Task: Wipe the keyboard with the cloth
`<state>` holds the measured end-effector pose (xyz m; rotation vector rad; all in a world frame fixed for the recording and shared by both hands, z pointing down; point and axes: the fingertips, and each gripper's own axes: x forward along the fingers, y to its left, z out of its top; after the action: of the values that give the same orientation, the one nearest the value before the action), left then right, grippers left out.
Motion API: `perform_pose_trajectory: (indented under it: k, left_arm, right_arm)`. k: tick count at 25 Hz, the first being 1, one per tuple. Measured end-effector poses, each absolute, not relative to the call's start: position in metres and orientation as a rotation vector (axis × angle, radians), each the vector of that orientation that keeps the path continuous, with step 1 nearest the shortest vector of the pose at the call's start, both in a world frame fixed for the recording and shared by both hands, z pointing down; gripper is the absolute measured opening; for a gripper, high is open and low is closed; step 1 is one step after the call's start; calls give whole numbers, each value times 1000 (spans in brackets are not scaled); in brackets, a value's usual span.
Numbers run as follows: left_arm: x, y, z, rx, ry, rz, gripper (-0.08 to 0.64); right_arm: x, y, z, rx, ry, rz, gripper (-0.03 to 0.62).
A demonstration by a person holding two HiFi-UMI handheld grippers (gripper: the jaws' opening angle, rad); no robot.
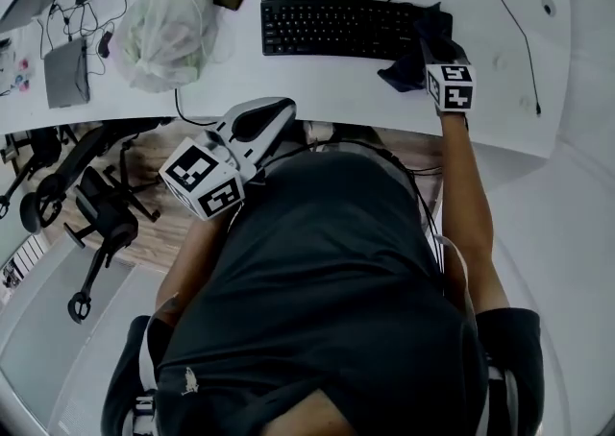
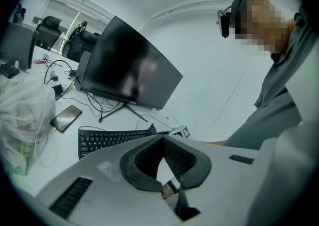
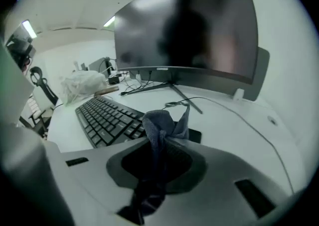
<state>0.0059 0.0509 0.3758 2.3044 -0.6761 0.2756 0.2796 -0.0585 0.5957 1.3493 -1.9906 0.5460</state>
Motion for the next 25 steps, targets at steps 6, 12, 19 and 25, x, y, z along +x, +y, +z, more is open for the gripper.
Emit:
perform_pose_trajectory:
  k: [6, 12, 19, 25]
  left_arm:
    - [-15, 50, 382, 2249, -715, 224, 5]
    - [-6, 48, 383, 2283, -654, 241, 5]
    - [-18, 43, 385, 2255, -675, 227, 5]
    - [-32, 39, 388, 2241, -685, 202, 5]
  right_arm:
    - [372, -52, 574, 1650, -1711, 510, 64]
    - [278, -82, 600, 1501, -1816, 528, 64]
    - [101, -80, 603, 1130, -2078, 477, 64]
    - [-9, -58, 611, 800, -2190, 419, 63]
